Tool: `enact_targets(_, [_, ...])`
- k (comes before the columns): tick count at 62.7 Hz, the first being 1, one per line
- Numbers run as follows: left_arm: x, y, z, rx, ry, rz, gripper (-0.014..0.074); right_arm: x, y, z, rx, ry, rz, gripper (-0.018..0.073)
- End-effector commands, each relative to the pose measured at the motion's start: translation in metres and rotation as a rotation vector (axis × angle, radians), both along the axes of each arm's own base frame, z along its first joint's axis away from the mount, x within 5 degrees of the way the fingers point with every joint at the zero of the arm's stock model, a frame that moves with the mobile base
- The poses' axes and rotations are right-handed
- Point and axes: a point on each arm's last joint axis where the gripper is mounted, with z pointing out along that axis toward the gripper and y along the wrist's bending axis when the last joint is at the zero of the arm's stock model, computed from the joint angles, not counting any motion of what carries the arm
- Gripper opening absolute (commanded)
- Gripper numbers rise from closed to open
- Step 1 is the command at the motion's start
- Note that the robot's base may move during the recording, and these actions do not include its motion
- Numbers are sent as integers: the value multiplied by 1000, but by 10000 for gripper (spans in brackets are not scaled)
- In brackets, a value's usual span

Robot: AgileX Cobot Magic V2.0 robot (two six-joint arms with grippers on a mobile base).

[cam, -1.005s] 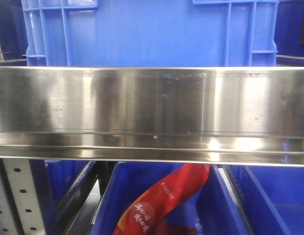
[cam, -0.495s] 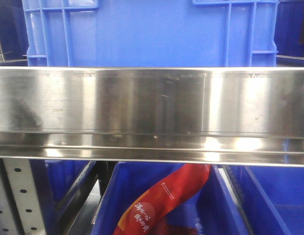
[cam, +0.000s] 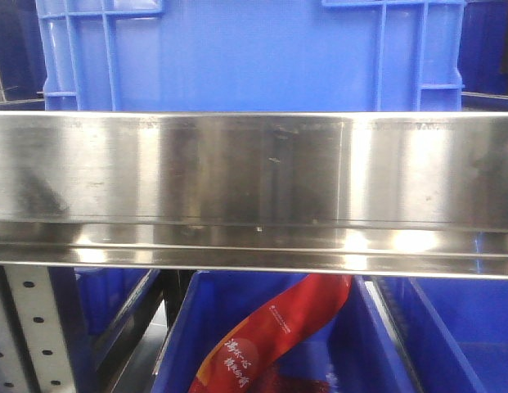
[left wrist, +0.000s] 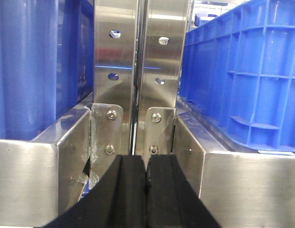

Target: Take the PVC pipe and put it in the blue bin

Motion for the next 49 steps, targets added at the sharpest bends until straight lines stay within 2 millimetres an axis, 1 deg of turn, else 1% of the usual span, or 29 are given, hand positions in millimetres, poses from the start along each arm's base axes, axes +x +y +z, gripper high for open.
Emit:
enact_targets(1, [-1, 0, 1, 3, -15, 3, -111, 0, 0, 2, -13, -26, -6, -167])
enact_targets(49, [-1, 0, 1, 3, -15, 3, -111, 0, 0, 2, -13, -26, -6, -167])
